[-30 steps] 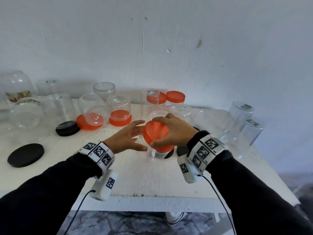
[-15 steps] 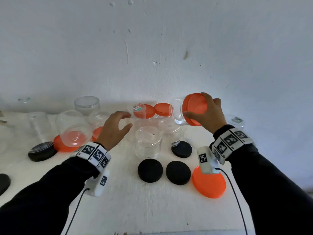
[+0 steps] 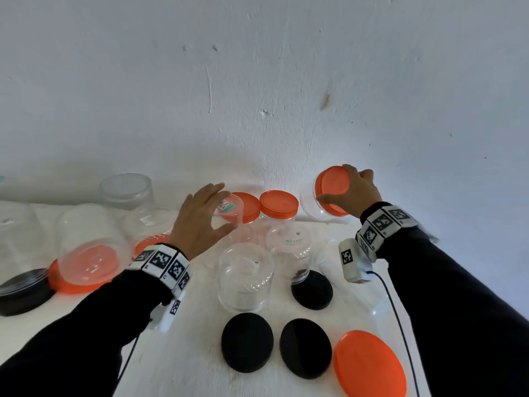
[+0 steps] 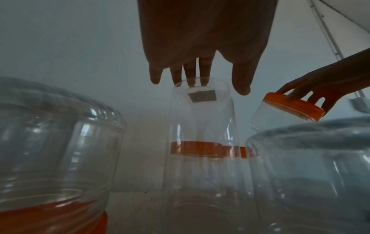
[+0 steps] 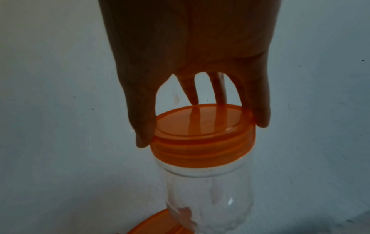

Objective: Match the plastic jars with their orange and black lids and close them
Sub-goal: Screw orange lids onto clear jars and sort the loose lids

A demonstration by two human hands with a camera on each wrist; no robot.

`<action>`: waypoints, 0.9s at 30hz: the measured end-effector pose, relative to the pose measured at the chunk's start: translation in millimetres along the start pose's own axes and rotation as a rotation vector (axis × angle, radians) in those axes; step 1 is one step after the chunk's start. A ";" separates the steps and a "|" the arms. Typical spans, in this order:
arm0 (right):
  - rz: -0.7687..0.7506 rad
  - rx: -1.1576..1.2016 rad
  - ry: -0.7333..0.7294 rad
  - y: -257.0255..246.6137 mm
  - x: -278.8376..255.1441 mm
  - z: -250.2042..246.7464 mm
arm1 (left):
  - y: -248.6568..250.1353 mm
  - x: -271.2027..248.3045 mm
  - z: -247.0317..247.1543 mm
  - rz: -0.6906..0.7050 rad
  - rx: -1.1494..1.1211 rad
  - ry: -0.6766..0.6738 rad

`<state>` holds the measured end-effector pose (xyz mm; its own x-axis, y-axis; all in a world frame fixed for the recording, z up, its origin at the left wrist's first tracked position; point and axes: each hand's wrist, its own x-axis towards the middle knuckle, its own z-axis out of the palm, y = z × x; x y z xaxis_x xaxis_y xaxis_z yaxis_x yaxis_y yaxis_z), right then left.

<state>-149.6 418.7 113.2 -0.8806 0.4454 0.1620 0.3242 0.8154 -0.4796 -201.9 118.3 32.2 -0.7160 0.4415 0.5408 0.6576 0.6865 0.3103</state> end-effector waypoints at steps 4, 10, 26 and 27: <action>0.040 -0.099 -0.074 0.0 24.4 10.6 | -7.9 7.5 12.3 -0.002 -0.020 -0.042; 0.048 -0.277 -0.185 -8.5 51.6 29.9 | -15.8 11.1 20.7 0.068 -0.135 -0.012; -0.199 -0.301 -0.493 -47.1 71.0 70.3 | -22.0 7.8 25.8 0.091 -0.180 0.075; -0.219 -0.311 -0.512 -49.3 71.4 71.5 | -22.2 7.5 26.4 0.086 -0.182 0.077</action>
<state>-253.2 383.9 86.7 -0.9666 0.0853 -0.2418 0.1350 0.9710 -0.1973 -228.1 121.7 8.8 -0.6400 0.4435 0.6275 0.7519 0.5298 0.3924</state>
